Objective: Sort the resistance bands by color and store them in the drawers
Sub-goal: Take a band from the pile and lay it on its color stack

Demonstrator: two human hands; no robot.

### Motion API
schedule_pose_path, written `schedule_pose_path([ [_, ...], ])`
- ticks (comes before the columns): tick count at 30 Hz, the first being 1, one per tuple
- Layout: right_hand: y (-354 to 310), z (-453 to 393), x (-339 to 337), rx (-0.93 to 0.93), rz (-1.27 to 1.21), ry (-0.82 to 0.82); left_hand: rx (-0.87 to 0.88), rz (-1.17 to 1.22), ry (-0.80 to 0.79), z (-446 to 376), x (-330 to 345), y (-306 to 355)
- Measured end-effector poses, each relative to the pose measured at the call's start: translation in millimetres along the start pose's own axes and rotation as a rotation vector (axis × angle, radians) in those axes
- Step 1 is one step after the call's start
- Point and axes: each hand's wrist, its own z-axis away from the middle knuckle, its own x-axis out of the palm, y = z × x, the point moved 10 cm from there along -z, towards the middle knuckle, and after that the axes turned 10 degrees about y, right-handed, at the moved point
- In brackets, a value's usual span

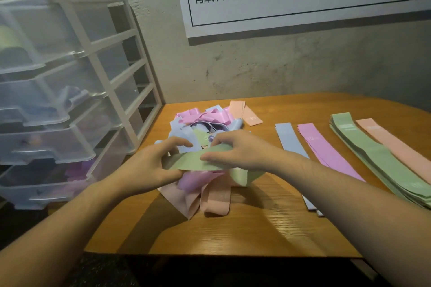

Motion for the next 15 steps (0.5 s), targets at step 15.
schedule_pose_path([
  [15,48,6,-37,0.280,-0.859,0.159,0.028,0.426,0.378,-34,-47,62],
])
